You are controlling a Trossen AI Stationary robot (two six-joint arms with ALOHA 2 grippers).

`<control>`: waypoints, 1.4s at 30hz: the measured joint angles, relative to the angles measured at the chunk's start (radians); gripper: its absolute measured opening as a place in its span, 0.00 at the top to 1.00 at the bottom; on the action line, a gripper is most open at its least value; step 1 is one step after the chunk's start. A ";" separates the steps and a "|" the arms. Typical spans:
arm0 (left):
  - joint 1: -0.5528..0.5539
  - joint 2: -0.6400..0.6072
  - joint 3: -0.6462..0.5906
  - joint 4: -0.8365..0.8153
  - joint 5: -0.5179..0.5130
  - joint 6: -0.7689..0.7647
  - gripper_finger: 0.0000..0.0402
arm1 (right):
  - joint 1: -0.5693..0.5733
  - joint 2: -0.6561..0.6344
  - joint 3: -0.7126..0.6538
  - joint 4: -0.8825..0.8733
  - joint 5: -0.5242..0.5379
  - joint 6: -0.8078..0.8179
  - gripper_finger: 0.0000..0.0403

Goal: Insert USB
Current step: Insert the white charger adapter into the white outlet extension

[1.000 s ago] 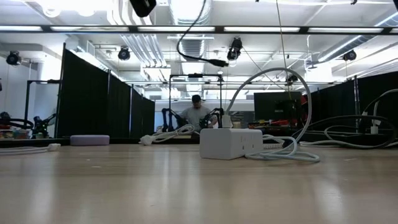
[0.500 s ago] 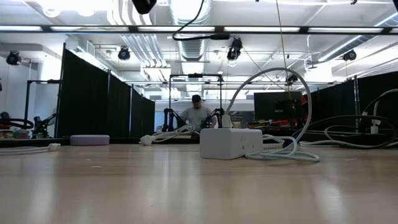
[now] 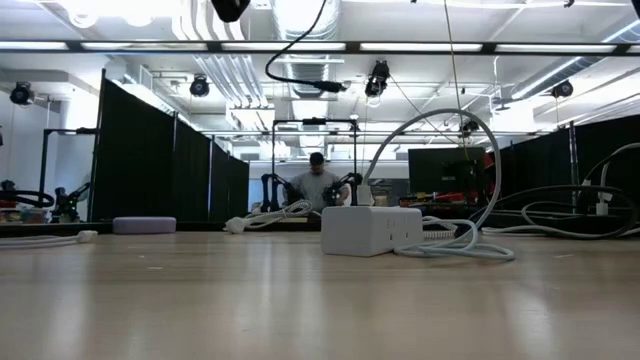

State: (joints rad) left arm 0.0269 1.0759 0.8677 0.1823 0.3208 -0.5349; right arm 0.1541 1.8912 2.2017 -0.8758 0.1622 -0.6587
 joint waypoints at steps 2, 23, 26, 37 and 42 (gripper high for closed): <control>0.001 0.002 0.000 -0.019 -0.012 0.000 0.41 | -0.002 0.000 0.000 -0.001 0.000 0.019 0.69; 0.001 -0.101 -0.001 -0.396 -0.146 0.003 0.31 | -0.053 -0.013 -0.019 -0.427 -0.196 0.150 0.69; -0.006 -0.112 -0.001 -0.466 -0.167 0.001 0.31 | -0.079 -0.011 -0.091 -0.417 -0.235 0.116 0.69; -0.132 -0.129 -0.049 -0.523 -0.398 -0.090 0.32 | -0.095 -0.020 -0.452 -0.378 -0.264 -0.024 0.69; -0.175 -0.130 -0.105 -0.522 -0.448 -0.181 0.32 | -0.086 -0.047 -0.576 -0.412 -0.201 -0.045 0.69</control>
State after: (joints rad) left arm -0.1486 0.9463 0.7626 -0.3398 -0.1267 -0.7164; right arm 0.0682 1.8444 1.6256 -1.2877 -0.0389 -0.7040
